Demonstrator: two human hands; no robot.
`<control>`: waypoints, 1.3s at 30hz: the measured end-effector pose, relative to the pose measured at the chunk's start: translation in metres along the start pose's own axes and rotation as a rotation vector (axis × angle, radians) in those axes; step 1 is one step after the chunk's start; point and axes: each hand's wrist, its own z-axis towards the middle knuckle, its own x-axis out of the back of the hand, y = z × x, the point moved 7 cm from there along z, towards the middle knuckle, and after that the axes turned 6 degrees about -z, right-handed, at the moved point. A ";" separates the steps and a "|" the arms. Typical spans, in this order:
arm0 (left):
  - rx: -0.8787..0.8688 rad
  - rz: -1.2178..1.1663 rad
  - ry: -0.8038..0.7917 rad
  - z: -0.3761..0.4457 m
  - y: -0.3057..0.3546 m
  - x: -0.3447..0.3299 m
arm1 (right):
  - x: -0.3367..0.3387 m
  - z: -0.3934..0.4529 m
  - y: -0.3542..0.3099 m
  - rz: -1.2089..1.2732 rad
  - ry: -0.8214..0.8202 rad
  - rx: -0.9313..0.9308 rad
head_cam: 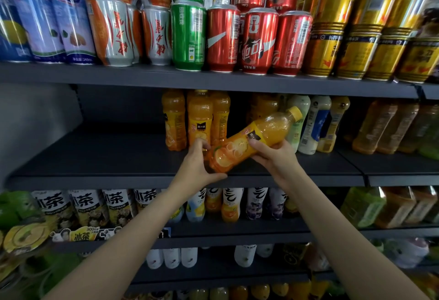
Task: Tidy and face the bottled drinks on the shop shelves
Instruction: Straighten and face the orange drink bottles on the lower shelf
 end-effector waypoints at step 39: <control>0.271 0.203 0.109 0.081 -0.067 0.019 | -0.020 0.145 0.046 -1.144 0.377 0.189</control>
